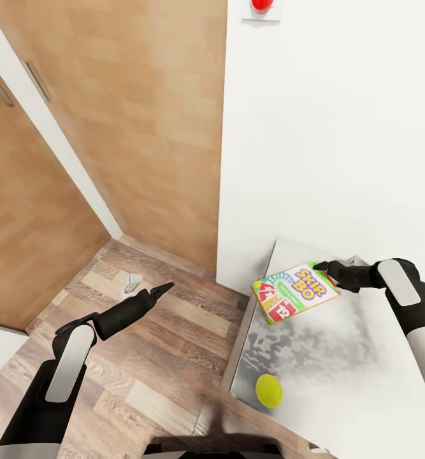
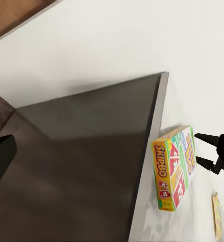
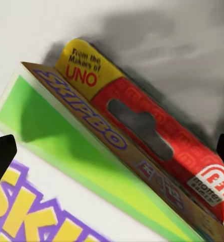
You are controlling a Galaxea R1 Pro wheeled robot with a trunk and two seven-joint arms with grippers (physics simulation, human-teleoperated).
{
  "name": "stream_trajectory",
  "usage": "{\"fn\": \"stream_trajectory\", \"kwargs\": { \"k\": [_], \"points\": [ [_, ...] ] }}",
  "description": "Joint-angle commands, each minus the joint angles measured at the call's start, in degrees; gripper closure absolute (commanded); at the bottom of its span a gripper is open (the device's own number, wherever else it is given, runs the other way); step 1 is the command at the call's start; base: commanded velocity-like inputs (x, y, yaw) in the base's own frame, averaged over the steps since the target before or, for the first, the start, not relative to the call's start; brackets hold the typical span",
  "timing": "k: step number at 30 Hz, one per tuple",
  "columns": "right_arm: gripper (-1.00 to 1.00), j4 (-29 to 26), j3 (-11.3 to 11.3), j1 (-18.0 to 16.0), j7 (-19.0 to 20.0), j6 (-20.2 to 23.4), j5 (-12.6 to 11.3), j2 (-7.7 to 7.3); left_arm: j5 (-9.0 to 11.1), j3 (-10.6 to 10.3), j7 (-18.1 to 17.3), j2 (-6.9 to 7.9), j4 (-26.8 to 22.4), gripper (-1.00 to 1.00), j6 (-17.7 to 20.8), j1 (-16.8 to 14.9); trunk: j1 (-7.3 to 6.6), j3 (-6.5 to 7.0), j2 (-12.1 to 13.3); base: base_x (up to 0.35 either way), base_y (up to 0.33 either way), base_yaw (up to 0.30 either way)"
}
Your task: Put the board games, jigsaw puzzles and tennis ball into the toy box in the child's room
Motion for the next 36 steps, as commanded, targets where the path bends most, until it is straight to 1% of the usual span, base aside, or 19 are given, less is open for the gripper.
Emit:
{"fn": "stream_trajectory", "kwargs": {
  "k": [1, 14, 36],
  "points": [
    [-1.00, -0.06, 0.03, -0.03, -0.56, 0.12, -0.66, -0.03, -0.09, 0.08, -0.22, -0.02, -0.01, -1.00, 0.33, -0.05, 0.03, -0.05, -0.09, 0.000, 0.000, 0.148],
    [-1.00, -0.06, 0.03, -0.03, -0.56, 0.12, -0.65, -0.10, -0.10, 0.08, -0.28, -0.02, -0.01, -1.00, 0.33, -0.05, 0.03, 0.40, -0.09, 0.000, 0.000, 0.165],
    [-1.00, -0.06, 0.01, -0.03, -0.59, 0.12, -0.63, -0.19, -0.09, 0.07, -0.22, -0.02, -0.01, -1.00, 0.33, -0.05, 0.03, 0.49, -0.09, 0.000, 0.000, 0.019]
  ]
}}
